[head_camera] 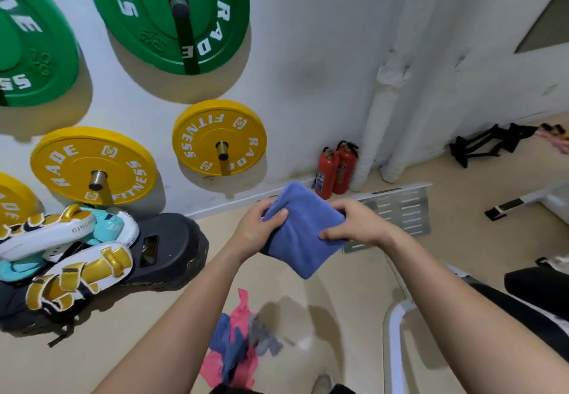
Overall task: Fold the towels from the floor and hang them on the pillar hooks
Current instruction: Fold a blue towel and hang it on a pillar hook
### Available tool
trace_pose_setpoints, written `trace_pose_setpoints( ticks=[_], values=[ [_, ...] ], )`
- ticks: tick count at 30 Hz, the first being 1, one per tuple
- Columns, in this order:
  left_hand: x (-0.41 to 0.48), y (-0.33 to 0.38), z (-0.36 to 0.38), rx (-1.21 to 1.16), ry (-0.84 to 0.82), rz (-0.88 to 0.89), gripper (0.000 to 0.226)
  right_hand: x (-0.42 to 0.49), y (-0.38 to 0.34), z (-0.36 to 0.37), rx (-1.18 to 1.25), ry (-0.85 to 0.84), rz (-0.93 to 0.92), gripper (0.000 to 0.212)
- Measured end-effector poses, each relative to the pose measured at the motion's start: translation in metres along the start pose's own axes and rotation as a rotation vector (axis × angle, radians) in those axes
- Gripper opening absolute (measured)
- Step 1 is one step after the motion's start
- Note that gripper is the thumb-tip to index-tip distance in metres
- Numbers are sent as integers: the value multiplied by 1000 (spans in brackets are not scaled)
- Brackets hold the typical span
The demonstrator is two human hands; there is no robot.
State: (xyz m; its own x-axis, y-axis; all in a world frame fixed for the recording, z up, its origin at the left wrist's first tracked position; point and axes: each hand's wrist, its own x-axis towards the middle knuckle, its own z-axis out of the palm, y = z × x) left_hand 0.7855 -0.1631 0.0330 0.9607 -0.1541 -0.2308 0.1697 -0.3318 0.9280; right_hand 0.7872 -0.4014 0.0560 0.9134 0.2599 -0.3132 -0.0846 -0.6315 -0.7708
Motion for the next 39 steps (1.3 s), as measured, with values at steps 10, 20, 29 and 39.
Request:
trace_pose_setpoints(
  ticks=[10, 20, 29, 39],
  values=[
    [134, 95, 93, -113, 10, -57, 30, 58, 46, -126, 743, 615, 39, 18],
    [347, 162, 146, -175, -139, -28, 33, 204, 87, -262, 504, 816, 90, 13],
    [534, 213, 193, -156, -95, -6, 26, 331, 117, -379, 369, 838, 214, 18],
    [678, 234, 298, -41, -50, -81, 19, 437, 233, -499, 278, 749, 352, 27]
  ],
)
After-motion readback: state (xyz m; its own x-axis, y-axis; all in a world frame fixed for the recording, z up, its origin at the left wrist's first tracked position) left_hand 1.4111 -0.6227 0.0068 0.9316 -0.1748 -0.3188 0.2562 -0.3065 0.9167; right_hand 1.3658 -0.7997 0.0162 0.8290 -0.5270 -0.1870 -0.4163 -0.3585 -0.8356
